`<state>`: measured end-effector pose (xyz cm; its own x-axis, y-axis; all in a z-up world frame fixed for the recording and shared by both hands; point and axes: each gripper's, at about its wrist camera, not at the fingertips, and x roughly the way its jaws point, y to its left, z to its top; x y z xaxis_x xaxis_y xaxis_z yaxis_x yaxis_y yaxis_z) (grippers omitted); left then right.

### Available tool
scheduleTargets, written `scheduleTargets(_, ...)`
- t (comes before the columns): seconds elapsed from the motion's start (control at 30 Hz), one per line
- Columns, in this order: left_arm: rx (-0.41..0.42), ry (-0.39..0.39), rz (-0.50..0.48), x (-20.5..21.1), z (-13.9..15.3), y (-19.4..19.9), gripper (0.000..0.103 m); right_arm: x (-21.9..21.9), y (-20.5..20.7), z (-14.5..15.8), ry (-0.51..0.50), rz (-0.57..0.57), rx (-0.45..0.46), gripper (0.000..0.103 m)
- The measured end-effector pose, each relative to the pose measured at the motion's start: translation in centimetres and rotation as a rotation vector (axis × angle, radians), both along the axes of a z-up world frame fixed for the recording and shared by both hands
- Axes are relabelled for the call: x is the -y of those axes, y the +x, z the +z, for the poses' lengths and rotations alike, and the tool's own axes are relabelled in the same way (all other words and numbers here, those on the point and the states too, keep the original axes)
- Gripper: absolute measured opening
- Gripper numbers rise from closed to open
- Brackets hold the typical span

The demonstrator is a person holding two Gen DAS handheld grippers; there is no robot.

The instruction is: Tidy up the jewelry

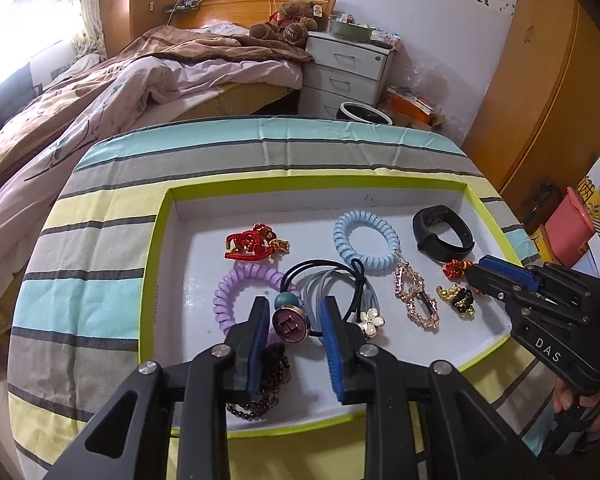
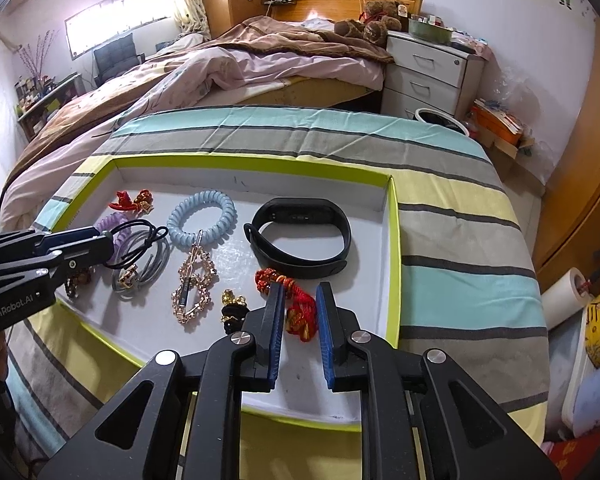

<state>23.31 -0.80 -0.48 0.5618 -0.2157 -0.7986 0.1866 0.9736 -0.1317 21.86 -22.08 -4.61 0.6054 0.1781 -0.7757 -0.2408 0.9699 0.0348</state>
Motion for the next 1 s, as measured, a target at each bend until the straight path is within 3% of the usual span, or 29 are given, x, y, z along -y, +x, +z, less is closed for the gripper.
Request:
scheduleTargets(0.03, 0.0, 0.001, 0.001, 0.0, 0.0, 0.0, 0.028, 0.0, 0.0, 0.0, -0.002, -0.003, 0.0, 0.021)
scheduleTargets(0.1, 0.001, 0.0, 0.003, 0.0, 0.1, -0.2, 0.031, 0.1, 0.0, 0.1, -0.001, -0.012, 0.006, 0.035)
scheduleTargets(0.17, 0.004, 0.0, 0.004, 0.1, 0.2, -0.3, 0.035, 0.3, 0.0, 0.3, 0.015, -0.014, 0.007, 0.039)
scheduleTargets(0.3, 0.021, -0.003, 0.001, 0.3, 0.8, -1.0, 0.036, 0.3, -0.5, 0.7, 0.031, -0.016, 0.023, 0.039)
scheduleTargets(0.47, 0.053, 0.011, 0.024, 0.7, 1.7, -2.2, 0.049, 0.0, -1.7, 1.8, 0.059, -0.017, 0.055, 0.039)
scheduleTargets(0.9, 0.134, 0.108, 0.1, 1.3, 3.2, -6.5, 0.049, -1.6, -6.2, 3.5, 0.06, -0.062, 0.144, 0.039)
scheduleTargets(1.0, 0.135, 0.082, 0.107, 0.9, 3.4, -7.1, 0.049, -1.6, -6.8, 3.6, 0.065, -0.067, 0.152, 0.039)
